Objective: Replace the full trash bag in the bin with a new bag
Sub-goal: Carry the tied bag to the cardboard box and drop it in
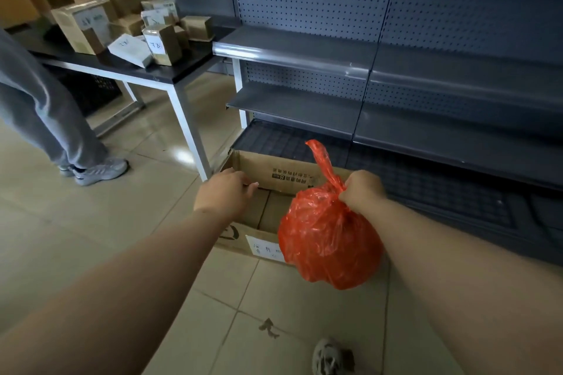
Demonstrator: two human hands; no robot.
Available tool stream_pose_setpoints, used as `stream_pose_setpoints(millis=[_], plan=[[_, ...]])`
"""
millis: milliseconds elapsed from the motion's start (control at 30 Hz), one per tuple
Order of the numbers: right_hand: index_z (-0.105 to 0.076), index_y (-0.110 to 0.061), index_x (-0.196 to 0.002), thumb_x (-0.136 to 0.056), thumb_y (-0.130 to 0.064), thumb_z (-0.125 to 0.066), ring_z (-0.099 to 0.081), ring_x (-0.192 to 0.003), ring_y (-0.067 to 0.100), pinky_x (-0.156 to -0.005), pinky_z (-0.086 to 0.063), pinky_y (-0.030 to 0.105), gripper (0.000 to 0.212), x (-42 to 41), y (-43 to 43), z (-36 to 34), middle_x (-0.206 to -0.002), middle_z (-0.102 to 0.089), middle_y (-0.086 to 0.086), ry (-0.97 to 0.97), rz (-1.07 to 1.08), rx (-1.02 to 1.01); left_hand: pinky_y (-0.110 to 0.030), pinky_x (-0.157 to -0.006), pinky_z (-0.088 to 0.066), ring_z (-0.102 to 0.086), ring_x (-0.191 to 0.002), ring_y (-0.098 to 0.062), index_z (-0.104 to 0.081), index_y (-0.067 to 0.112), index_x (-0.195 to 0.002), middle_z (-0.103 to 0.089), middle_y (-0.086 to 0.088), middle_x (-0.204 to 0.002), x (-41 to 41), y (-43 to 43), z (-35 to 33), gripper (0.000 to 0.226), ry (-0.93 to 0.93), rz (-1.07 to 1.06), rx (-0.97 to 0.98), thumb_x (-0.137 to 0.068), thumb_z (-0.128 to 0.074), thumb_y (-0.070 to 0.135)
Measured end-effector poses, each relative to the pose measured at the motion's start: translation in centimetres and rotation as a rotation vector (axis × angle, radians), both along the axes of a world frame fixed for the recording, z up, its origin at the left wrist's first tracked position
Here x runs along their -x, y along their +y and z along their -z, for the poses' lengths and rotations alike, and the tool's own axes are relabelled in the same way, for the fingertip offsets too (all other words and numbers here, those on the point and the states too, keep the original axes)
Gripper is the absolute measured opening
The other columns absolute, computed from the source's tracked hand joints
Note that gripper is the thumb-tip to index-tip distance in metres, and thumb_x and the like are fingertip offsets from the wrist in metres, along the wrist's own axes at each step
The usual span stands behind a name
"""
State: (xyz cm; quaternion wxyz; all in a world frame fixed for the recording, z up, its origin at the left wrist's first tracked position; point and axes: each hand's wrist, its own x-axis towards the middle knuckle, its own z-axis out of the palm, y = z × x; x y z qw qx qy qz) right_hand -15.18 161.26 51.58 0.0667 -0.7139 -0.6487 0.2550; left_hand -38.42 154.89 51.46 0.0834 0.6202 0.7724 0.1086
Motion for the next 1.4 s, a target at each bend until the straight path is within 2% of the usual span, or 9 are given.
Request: stream_pose_setpoints(millis=[200, 433, 600, 667, 700, 767, 1067, 1300, 1400], plan=[[-0.069, -0.011, -0.081, -0.084, -0.013, -0.06, -0.046, -0.056, 0.017, -0.065, -0.043, 0.023, 0.01, 0.9, 8.7, 2.8, -0.061, -0.05, 0.001, -0.017, -0.057, 0.027, -0.03, -0.076, -0.047, -0.058, -0.089, -0.015, -0.064, 0.023, -0.104, -0.064, 0.001, -0.105, 0.5, 8.9, 1.9, 0.032, -0.046, -0.026, 0.01, -0.091, -0.044, 0.044], [-0.055, -0.015, -0.066, -0.089, -0.011, -0.053, -0.037, -0.052, 0.011, -0.069, -0.028, 0.025, 0.023, 1.5, 16.8, 6.3, -0.063, -0.047, 0.0, -0.024, -0.048, 0.062, -0.033, -0.077, -0.048, -0.054, -0.082, -0.014, -0.064, 0.022, -0.096, -0.064, -0.001, -0.098, 0.9, 16.5, 5.5, 0.029, -0.083, -0.064, 0.066, -0.091, -0.044, 0.044], [-0.068, -0.009, -0.086, -0.09, -0.007, -0.048, -0.053, -0.062, 0.018, -0.048, -0.027, 0.018, 0.021, 2.6, 20.7, 8.8, -0.08, -0.063, 0.01, 0.019, -0.019, 0.122, -0.033, -0.081, -0.048, -0.057, -0.089, -0.014, -0.063, 0.023, -0.103, -0.065, 0.0, -0.102, 1.5, 20.0, 7.6, 0.031, -0.097, -0.063, 0.096, -0.091, -0.044, 0.043], [-0.068, -0.004, -0.098, -0.091, -0.006, -0.046, -0.063, -0.088, 0.029, -0.06, -0.041, 0.022, 0.023, 2.8, 22.0, 9.8, -0.094, -0.066, 0.017, 0.044, -0.022, 0.174, -0.038, -0.087, -0.049, -0.059, -0.097, -0.018, -0.063, 0.023, -0.106, -0.064, -0.002, -0.107, 1.7, 21.1, 8.3, 0.031, -0.104, -0.061, 0.126, -0.091, -0.044, 0.043], [-0.066, -0.001, -0.106, -0.092, -0.007, -0.047, -0.061, -0.102, 0.033, -0.073, -0.046, 0.027, 0.025, 2.9, 22.5, 10.1, -0.105, -0.065, 0.02, 0.05, -0.029, 0.202, -0.04, -0.09, -0.049, -0.059, -0.102, -0.02, -0.062, 0.023, -0.108, -0.063, -0.001, -0.111, 1.8, 21.6, 8.6, 0.031, -0.107, -0.06, 0.142, -0.091, -0.044, 0.043], [-0.06, 0.0, -0.118, -0.094, -0.009, -0.045, -0.055, -0.116, 0.033, -0.088, -0.045, 0.03, 0.03, 3.1, 23.1, 10.6, -0.122, -0.06, 0.019, 0.047, -0.016, 0.231, -0.042, -0.094, -0.047, -0.057, -0.108, -0.022, -0.062, 0.025, -0.11, -0.061, -0.001, -0.115, 2.2, 22.4, 9.2, 0.032, -0.111, -0.05, 0.177, -0.091, -0.044, 0.043], [-0.058, -0.01, -0.119, -0.093, 0.0, -0.04, -0.057, -0.107, 0.025, -0.079, -0.043, 0.026, 0.032, 2.7, 24.3, 9.7, -0.12, -0.06, 0.009, 0.019, 0.07, 0.198, -0.04, -0.089, -0.049, -0.059, -0.099, -0.019, -0.063, 0.024, -0.1, -0.063, 0.0, -0.105, 2.3, 26.3, 8.7, 0.03, -0.094, 0.08, 0.186, -0.09, -0.045, 0.044], [-0.056, -0.01, -0.123, -0.092, -0.004, -0.046, -0.056, -0.113, 0.026, -0.1, -0.046, 0.035, 0.033, 1.2, 24.2, 5.4, -0.124, -0.06, 0.01, -0.021, 0.094, 0.157, -0.037, -0.088, -0.045, -0.056, -0.105, -0.021, -0.061, 0.024, -0.111, -0.06, -0.002, -0.117, 0.0, 29.9, 4.9, 0.03, -0.049, 0.236, 0.152, -0.091, -0.046, 0.04], [-0.058, -0.01, -0.12, -0.091, -0.003, -0.046, -0.058, -0.109, 0.026, -0.094, -0.05, 0.034, 0.032, -0.2, 23.9, 3.0, -0.121, -0.061, 0.009, -0.015, 0.148, 0.117, -0.037, -0.083, -0.045, -0.056, -0.105, -0.024, -0.063, 0.021, -0.106, -0.06, -0.004, -0.112, -1.9, 31.1, 2.4, 0.032, -0.033, 0.306, 0.131, -0.091, -0.044, 0.042]])
